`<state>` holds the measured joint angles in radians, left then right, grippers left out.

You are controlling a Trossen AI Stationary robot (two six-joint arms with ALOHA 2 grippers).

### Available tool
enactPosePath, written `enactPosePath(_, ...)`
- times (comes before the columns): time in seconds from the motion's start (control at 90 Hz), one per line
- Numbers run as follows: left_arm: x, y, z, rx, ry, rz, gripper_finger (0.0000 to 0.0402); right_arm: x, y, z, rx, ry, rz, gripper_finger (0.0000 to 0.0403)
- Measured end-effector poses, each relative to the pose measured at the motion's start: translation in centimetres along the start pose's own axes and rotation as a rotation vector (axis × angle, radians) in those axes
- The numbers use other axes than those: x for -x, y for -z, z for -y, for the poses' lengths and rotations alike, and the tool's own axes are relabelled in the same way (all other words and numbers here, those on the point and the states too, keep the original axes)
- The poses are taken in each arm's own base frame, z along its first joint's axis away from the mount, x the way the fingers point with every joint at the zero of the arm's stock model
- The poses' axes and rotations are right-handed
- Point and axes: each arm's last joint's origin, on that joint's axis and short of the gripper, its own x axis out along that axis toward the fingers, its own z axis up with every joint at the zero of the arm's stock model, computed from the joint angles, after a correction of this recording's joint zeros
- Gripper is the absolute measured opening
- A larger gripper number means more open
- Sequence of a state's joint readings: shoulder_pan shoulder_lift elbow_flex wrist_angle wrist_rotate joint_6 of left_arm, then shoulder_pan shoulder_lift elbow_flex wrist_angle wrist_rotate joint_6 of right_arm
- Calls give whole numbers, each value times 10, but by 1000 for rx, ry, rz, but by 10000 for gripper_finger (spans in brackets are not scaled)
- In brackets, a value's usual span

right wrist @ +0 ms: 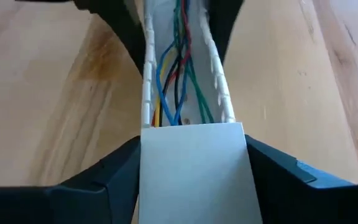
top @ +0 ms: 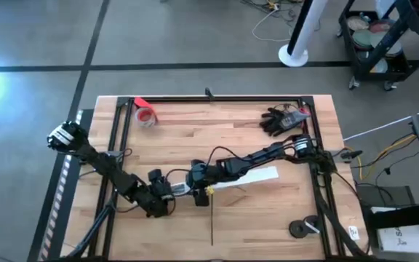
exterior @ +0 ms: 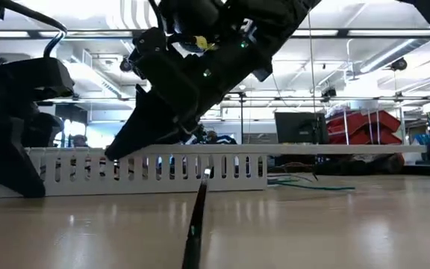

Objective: Ziptie cables
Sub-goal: Close the cable duct

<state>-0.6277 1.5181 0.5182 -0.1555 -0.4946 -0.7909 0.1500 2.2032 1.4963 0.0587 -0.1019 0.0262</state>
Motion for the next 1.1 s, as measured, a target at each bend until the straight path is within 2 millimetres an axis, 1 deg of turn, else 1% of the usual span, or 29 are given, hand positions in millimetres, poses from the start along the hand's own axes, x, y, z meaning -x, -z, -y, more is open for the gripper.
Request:
enactPosePath(0.133, 0, 0, 0, 0, 1, 1, 229, 0, 0, -2, 24, -9, 5, 241)
enactPosePath(0.289, 0, 0, 0, -6, 2, 1, 220, -2, 1, 0, -60, 66, 12, 227)
enactPosePath(0.433, 0, 0, 0, -1, 4, 3, 229, -2, 1, 4, -80, 70, 13, 228)
enactPosePath(0.567, 0, -1, 0, 0, 5, 6, 226, -2, 0, 4, -54, -11, 18, 243)
enactPosePath(0.644, 0, -1, 1, -2, 6, 12, 221, -2, -1, 2, -41, -39, 23, 245)
enactPosePath(0.933, 0, -2, 1, -3, 11, 19, 226, -2, -1, -1, -1, -81, 22, 223)
enactPosePath(1.0, 0, -2, 1, -4, 11, 19, 222, -2, -1, -1, -8, -65, 21, 228)
enactPosePath(1.1, 0, -2, 2, -7, 12, 21, 222, -1, -1, -1, 4, -8, 8, 245)
